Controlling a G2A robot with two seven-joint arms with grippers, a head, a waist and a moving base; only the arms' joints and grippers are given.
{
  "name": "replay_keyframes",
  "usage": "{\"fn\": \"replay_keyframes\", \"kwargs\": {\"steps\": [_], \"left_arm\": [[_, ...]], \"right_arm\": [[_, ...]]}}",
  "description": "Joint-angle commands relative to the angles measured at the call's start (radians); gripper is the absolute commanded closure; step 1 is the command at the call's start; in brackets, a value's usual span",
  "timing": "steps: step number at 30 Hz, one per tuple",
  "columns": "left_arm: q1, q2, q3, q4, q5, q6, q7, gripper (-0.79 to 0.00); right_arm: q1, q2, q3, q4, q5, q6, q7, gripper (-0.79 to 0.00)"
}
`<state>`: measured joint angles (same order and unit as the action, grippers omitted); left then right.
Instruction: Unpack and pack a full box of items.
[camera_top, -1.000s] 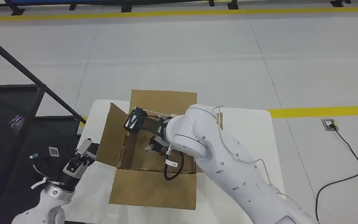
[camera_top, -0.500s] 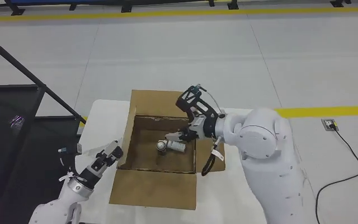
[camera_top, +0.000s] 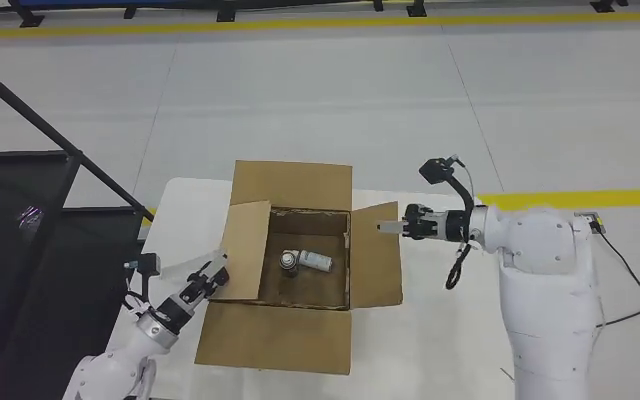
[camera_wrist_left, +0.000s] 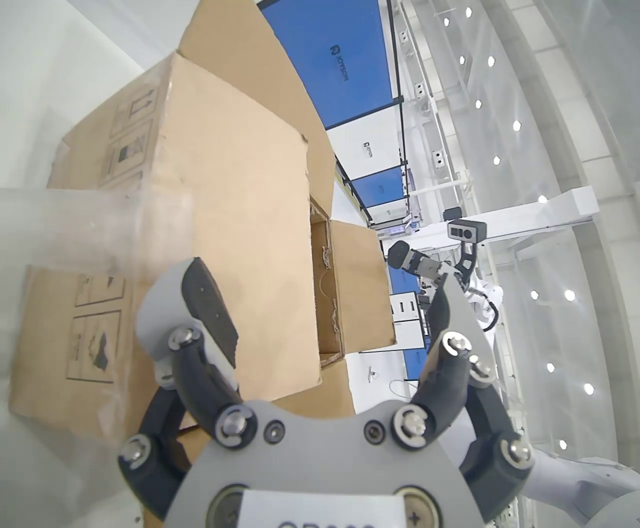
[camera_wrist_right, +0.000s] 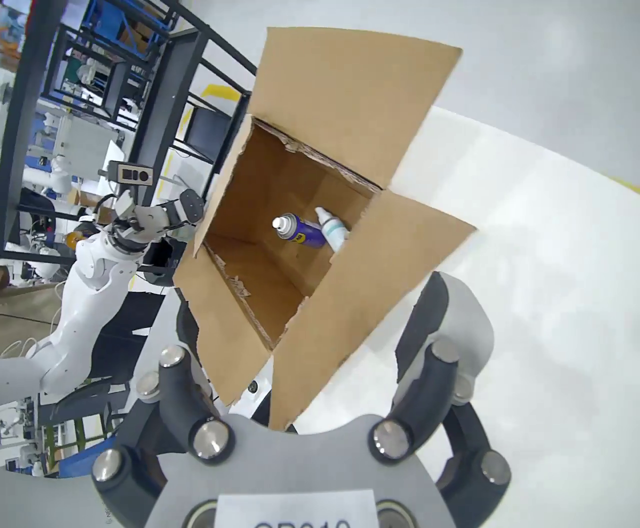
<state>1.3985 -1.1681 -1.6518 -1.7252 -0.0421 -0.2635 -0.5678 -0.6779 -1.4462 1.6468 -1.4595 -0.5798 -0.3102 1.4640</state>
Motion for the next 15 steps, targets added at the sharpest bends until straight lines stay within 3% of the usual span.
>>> {"fn": "replay_keyframes", "kwargs": {"steps": [1,7,15], "left_arm": [[-0.004,0.001,0.005,0.005,0.005,0.002,0.002,-0.785],[-0.012,0.002,0.021,0.014,0.024,0.002,0.011,-0.785],[-0.014,0.004,0.029,0.016,0.032,0.002,0.026,-0.785]], "right_arm": [[-0.002,0.007,0.002,0.022,0.015,-0.006,0.01,-0.785],[0.031,0.036,-0.099,0.091,0.095,-0.009,0.037,-0.785],[0.087,0.103,-0.282,0.087,0.319,-0.052,-0.006,-0.785]]}}
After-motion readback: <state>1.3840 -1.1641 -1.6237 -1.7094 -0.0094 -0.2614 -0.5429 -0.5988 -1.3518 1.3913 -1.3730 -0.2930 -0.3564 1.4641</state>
